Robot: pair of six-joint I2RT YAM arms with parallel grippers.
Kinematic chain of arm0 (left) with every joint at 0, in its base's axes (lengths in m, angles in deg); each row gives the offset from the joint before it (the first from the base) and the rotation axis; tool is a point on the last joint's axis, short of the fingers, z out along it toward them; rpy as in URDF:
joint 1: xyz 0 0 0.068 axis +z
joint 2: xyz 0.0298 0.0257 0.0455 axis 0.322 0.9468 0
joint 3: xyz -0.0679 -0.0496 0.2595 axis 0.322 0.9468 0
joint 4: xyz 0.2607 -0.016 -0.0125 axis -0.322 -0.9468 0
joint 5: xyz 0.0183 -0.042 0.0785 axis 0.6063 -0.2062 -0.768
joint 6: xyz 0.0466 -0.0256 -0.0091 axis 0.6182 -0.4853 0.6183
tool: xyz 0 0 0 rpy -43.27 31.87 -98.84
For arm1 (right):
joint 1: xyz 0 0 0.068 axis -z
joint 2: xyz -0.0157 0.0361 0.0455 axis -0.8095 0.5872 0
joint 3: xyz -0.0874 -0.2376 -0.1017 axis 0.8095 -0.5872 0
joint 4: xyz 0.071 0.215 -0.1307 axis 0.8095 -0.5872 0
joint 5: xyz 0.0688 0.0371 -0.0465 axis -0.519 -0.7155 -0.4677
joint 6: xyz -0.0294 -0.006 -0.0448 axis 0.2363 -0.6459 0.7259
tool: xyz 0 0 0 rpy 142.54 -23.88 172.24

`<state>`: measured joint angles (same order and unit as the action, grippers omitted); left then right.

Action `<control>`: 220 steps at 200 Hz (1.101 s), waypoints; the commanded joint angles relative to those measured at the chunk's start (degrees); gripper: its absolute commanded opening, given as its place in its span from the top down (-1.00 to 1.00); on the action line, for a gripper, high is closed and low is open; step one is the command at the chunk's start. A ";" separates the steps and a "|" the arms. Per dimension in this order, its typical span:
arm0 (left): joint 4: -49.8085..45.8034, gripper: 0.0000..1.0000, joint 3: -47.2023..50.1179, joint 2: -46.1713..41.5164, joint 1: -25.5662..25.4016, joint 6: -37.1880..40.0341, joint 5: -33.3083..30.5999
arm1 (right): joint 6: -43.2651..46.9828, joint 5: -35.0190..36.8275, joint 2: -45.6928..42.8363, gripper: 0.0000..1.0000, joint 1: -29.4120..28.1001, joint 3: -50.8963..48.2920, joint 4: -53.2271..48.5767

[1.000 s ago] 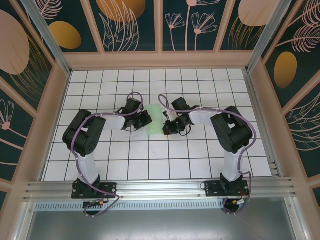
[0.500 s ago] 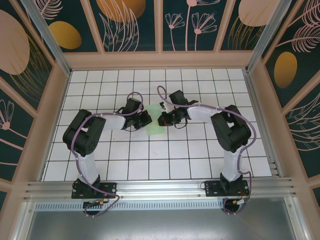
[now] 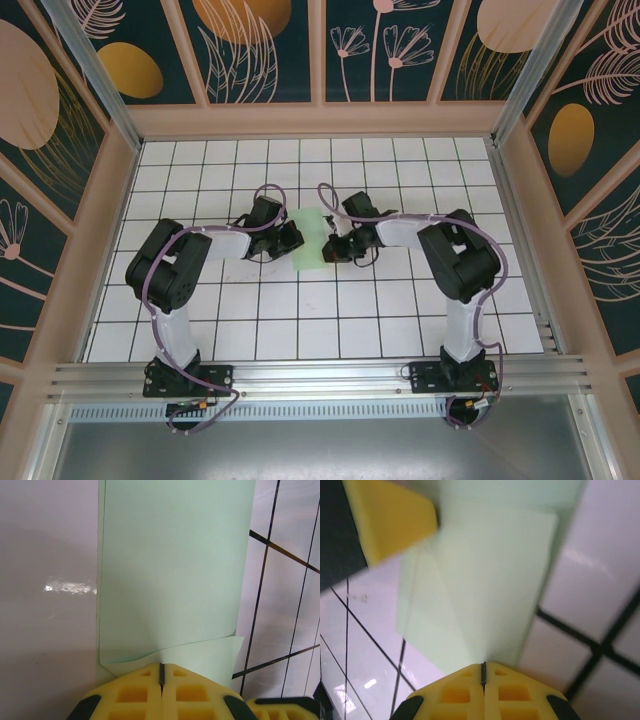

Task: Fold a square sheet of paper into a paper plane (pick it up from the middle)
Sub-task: Turn over the paper at the center of the table.

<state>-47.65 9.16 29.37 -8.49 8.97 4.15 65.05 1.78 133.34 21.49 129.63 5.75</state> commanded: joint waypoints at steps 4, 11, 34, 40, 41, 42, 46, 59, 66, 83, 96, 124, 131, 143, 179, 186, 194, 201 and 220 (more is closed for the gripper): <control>-5.78 0.85 0.48 3.90 0.73 1.62 -4.38 | 0.84 0.34 -3.10 1.00 0.91 -2.48 -3.48; -5.57 0.85 0.27 3.88 0.72 1.71 -3.93 | 0.43 0.06 -3.39 1.00 0.83 -1.82 -2.95; -4.70 0.79 0.14 2.68 0.72 1.98 -2.63 | -2.23 1.26 -4.68 1.00 0.50 0.51 0.46; -4.37 0.77 0.06 2.11 0.72 2.04 -2.26 | -3.18 2.27 -4.95 1.00 0.49 1.19 1.45; -4.29 0.76 0.02 2.02 0.68 2.12 -2.18 | -3.37 2.44 -4.94 1.00 0.48 1.28 1.64; -4.25 0.76 0.05 1.93 0.70 2.12 -2.10 | -3.55 2.57 -4.94 1.00 0.52 1.41 1.81; -3.87 0.74 0.08 1.50 0.69 2.31 -1.63 | -4.24 3.32 -5.10 0.99 0.48 1.80 2.47; -1.73 0.66 0.06 -0.23 0.76 2.84 1.49 | -6.80 4.65 -5.04 0.93 0.52 2.70 5.02; -0.76 0.62 -0.13 -1.35 0.73 2.99 2.79 | -8.10 4.86 -4.66 0.88 0.48 3.14 6.06; -0.49 0.58 -0.73 -3.87 0.72 2.75 2.81 | -9.97 5.24 -2.84 0.83 0.30 4.76 6.88; -1.16 0.56 -1.39 -5.03 0.72 2.73 1.24 | -10.64 4.83 -1.18 0.81 0.04 5.65 6.85; -3.58 0.54 -1.71 -5.54 0.73 2.59 -4.80 | -11.81 4.29 1.58 0.81 -0.41 6.18 6.89; -4.16 0.54 -1.73 -5.47 0.81 2.59 -6.10 | -11.98 4.08 2.10 0.81 -0.51 6.48 6.79; -4.77 0.54 -1.72 -5.49 0.82 2.43 -7.71 | -12.15 4.29 2.95 0.82 -0.58 7.05 6.57; -4.20 0.46 -1.67 -5.32 0.81 2.40 -7.75 | -12.51 5.15 4.71 0.82 -0.50 8.38 6.11; -3.54 0.46 -1.42 -5.26 0.81 2.27 -6.68 | -12.71 5.30 4.94 0.82 -0.49 8.46 6.05; -2.76 0.45 -1.20 -5.11 0.80 2.05 -5.51 | -12.94 5.41 5.15 0.82 -0.49 8.65 5.90; -1.92 0.45 -0.79 -5.02 0.81 1.87 -4.27 | -13.13 5.42 5.47 0.83 -0.50 8.74 5.83; 0.81 0.45 -0.10 -4.59 0.81 1.22 -0.59 | -13.31 5.55 6.24 0.84 -0.51 8.83 5.13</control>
<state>-50.21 8.41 24.78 -8.09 10.48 -0.73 52.81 6.54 137.75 21.27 136.76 12.19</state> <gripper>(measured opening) 0.276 0.085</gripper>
